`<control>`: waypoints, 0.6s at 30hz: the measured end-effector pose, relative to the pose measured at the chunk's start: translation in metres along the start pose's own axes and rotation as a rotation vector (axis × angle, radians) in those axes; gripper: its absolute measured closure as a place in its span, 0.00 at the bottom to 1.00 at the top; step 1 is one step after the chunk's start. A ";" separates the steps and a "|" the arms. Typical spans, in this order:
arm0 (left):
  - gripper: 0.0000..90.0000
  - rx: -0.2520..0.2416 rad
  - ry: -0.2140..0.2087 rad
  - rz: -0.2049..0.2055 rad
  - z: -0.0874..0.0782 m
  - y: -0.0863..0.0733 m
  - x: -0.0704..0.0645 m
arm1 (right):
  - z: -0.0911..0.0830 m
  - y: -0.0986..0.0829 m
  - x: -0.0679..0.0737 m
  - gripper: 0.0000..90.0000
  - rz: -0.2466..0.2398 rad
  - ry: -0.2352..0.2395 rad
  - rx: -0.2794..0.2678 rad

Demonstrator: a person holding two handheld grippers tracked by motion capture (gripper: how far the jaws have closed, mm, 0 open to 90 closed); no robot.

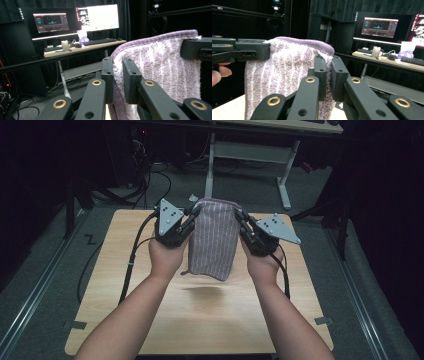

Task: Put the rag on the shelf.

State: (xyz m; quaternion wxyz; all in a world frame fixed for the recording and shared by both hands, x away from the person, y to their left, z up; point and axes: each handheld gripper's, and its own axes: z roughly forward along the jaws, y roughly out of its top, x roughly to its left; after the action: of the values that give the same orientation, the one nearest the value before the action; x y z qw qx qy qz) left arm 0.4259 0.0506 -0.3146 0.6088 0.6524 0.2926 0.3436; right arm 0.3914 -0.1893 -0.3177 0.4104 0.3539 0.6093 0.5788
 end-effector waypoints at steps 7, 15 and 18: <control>0.90 0.012 0.016 0.013 0.023 0.002 0.011 | 0.029 0.001 -0.016 0.95 0.027 -0.023 0.011; 0.90 0.046 0.039 0.012 0.053 0.006 0.021 | 0.053 0.005 -0.032 0.95 0.020 -0.048 0.036; 0.90 0.059 0.046 0.040 0.062 0.011 0.025 | 0.061 0.005 -0.038 0.95 0.028 -0.052 0.056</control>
State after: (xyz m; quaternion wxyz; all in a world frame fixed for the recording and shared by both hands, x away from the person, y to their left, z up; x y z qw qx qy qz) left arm 0.4902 0.0325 -0.3030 0.5753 0.6678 0.3034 0.3620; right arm 0.4623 -0.1979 -0.3084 0.4078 0.3885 0.6094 0.5580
